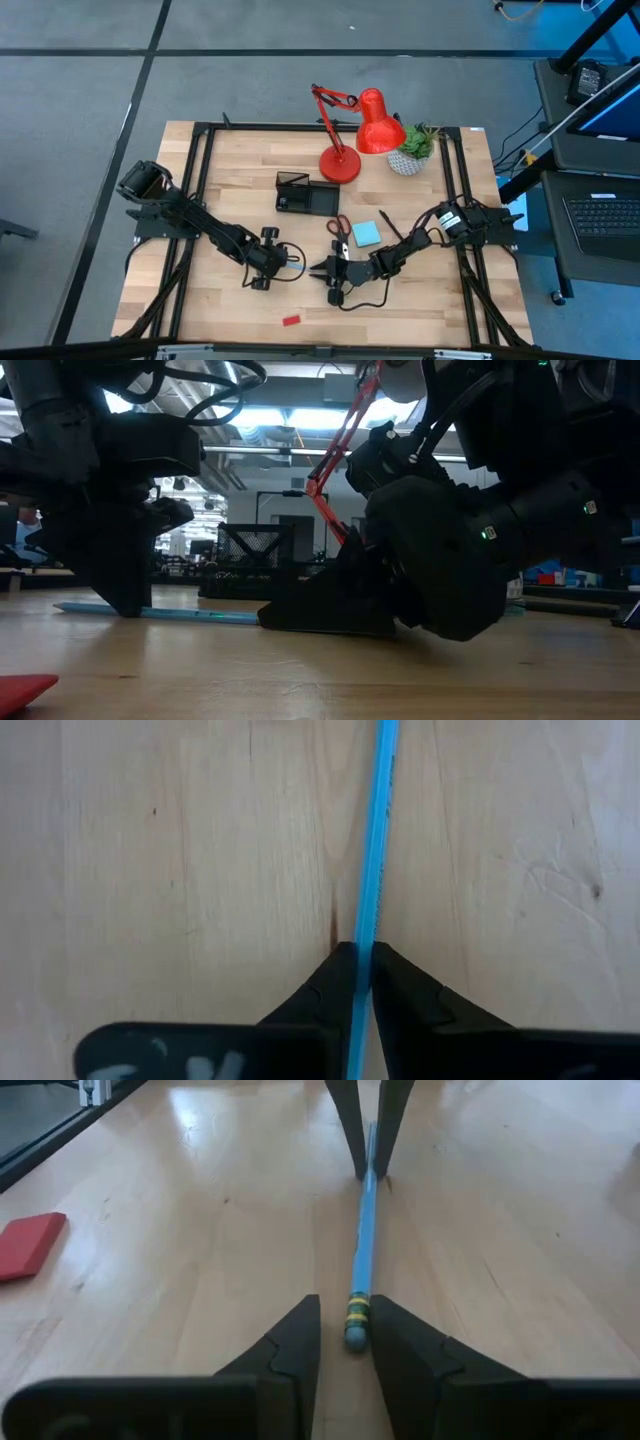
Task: Pick and place office supplies into organizer
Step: Put the blue pencil into the black desk organizer
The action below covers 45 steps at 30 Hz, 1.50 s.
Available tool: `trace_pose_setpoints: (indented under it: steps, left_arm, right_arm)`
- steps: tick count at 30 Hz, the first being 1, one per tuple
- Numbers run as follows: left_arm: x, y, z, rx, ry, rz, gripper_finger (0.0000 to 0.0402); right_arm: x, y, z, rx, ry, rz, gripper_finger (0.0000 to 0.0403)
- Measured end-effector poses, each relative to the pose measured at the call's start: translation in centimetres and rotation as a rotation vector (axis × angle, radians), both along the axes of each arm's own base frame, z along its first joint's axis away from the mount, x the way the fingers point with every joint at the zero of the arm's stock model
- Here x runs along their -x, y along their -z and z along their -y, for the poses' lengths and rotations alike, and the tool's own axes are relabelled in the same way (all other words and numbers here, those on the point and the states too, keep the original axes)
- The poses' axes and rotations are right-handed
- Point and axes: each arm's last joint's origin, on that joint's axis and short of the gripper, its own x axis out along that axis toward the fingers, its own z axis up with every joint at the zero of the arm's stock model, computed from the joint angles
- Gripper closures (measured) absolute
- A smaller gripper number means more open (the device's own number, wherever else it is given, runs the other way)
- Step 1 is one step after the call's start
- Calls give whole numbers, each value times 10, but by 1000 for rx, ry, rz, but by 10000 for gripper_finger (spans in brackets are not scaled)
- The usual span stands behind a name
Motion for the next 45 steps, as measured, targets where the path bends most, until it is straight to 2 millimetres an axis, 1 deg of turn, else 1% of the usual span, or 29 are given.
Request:
trace_pose_setpoints:
  steps: [7,11,17,27,33,45]
  left_arm:
    - [0,0,0,3,1,3,374]
    - [-1,0,0,-3,-2,13,364]
    - [-1,0,0,-5,-4,15,352]
    - [-1,0,0,-7,-4,19,353]
    - [-1,0,0,-8,-5,21,346]
    - [-3,0,1,-17,-10,50,348]
  right_arm:
    - [-1,0,2,-1,6,0,309]
    - [-2,0,5,-18,18,-4,309]
    - [-3,-1,6,9,16,9,309]
    - [-8,-1,13,-18,47,-6,309]
    - [-8,0,13,-21,44,-11,309]
    - [-8,0,13,-22,45,-15,308]
